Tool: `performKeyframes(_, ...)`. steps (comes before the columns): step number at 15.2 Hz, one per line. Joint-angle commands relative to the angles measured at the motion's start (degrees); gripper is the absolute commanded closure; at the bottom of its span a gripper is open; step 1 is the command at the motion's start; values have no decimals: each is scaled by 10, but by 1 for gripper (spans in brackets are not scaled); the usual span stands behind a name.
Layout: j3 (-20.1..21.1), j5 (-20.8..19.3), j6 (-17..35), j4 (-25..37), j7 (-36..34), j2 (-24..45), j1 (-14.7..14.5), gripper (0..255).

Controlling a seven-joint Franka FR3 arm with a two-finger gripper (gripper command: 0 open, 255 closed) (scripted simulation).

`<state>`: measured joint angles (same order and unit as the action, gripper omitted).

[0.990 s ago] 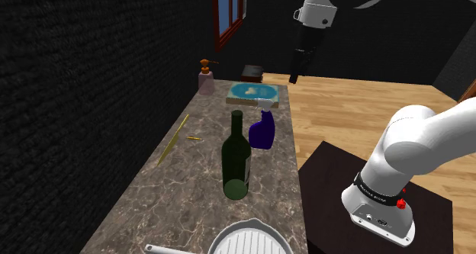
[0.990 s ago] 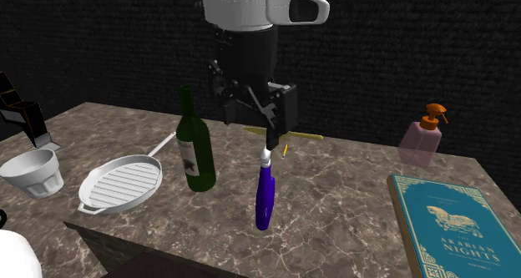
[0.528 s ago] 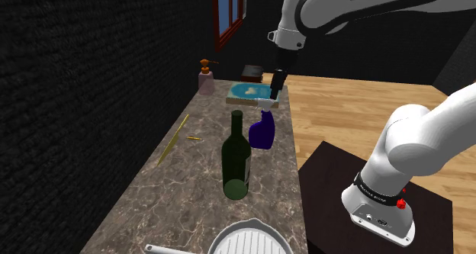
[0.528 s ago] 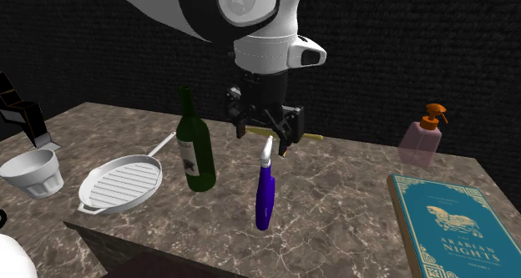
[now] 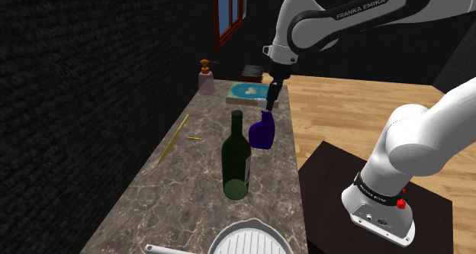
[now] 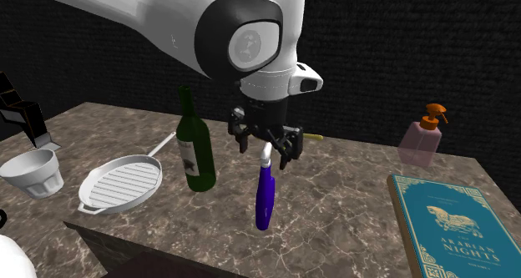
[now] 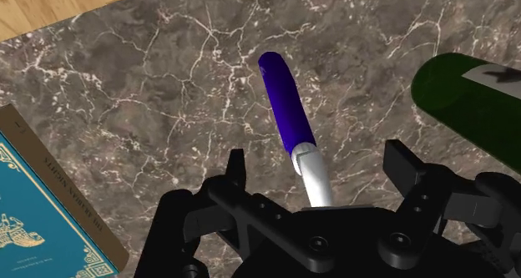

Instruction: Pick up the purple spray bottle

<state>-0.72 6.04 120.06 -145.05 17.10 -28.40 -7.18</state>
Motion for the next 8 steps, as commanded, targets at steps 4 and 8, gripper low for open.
performKeyframes(4,0,1,13,-7,2,5,0,255)
performKeyframes(8,0,1,13,-8,2,5,0,255)
